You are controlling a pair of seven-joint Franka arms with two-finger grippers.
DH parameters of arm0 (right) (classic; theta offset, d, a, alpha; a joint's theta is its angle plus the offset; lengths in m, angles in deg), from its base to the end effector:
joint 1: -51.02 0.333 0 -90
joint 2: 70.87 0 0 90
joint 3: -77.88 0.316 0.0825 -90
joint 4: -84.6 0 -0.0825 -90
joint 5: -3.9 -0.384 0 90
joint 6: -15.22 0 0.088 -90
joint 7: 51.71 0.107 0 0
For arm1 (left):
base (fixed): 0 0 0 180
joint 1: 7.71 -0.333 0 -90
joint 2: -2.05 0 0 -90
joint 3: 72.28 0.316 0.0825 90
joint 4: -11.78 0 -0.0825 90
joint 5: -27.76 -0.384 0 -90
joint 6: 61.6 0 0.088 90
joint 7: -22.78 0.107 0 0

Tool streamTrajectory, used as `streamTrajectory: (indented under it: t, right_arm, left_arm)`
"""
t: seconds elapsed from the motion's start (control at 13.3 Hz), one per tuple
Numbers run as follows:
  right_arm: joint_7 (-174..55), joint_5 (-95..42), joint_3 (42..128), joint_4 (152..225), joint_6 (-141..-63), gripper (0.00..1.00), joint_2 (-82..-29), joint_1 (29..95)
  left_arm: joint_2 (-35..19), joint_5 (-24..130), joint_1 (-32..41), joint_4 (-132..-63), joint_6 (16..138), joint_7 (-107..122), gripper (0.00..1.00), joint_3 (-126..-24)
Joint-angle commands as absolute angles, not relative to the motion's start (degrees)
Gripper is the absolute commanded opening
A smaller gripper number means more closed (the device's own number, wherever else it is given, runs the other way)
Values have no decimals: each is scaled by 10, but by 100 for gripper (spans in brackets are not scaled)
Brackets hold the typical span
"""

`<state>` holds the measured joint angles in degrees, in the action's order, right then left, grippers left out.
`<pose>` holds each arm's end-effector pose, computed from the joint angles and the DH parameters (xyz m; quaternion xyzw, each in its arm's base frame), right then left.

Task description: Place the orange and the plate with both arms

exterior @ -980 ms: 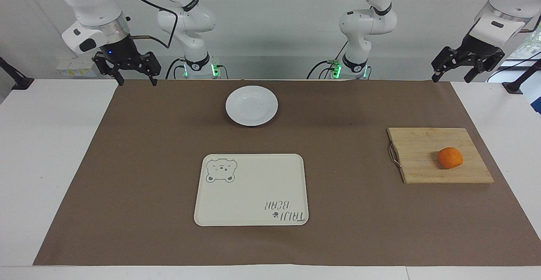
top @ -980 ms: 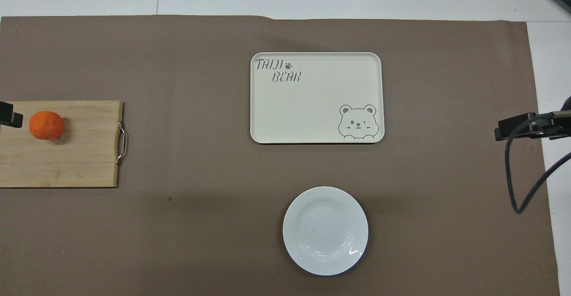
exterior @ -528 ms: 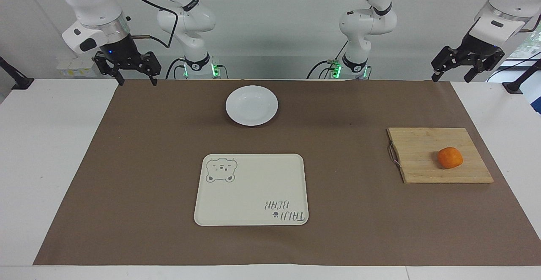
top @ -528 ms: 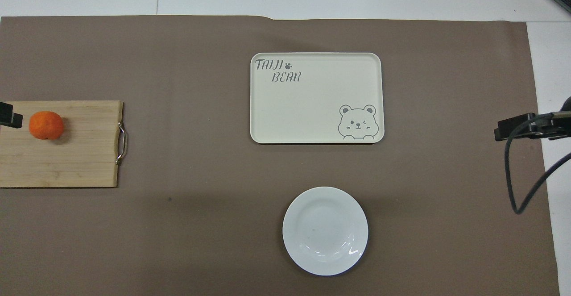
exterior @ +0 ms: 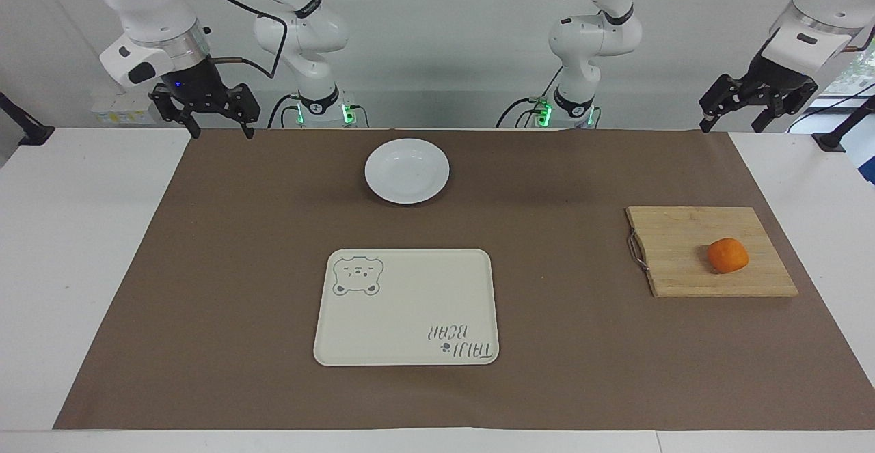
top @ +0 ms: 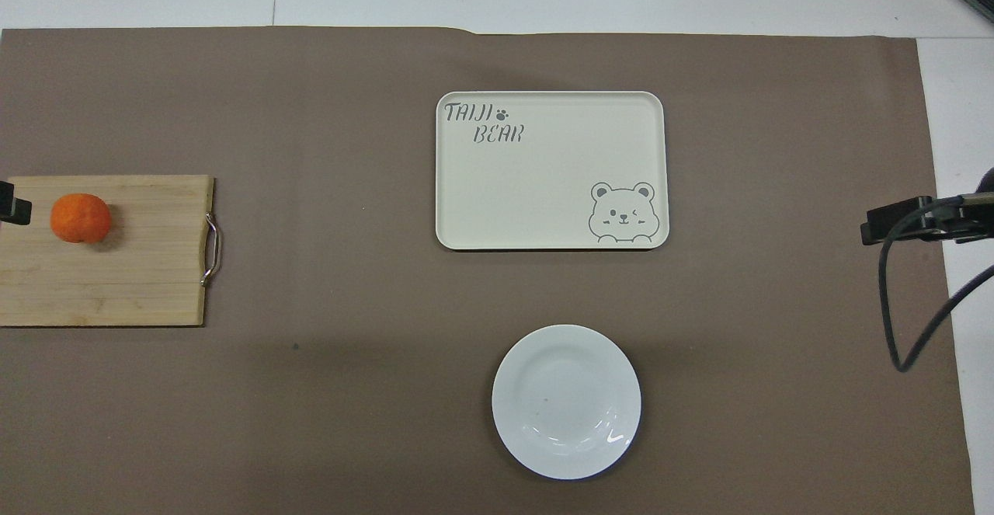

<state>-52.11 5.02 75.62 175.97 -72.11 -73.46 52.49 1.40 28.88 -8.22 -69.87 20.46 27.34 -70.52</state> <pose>0.5355 -0.0101 0.6339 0.9999 -0.0037 -0.0128 0.0087 0.5428 0.0191 0.6739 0.9997 -0.0213 -0.0015 0.0096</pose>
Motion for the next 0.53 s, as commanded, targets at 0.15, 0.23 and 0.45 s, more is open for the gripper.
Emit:
streamTrajectory:
  t: [0.15, 0.23, 0.45]
  right_arm:
    - [-534, 40, 760, 1766, -714, 100, -744, 517]
    - [-535, 39, 760, 1766, -714, 100, -744, 517]
    - [-534, 40, 760, 1766, -714, 100, -744, 517]
  left_arm:
    - [22, 278, -83, -702, 194, 266, 100, -708]
    - [22, 278, -79, -702, 195, 266, 100, -709]
    - [22, 279, -81, -703, 208, 275, 100, -709]
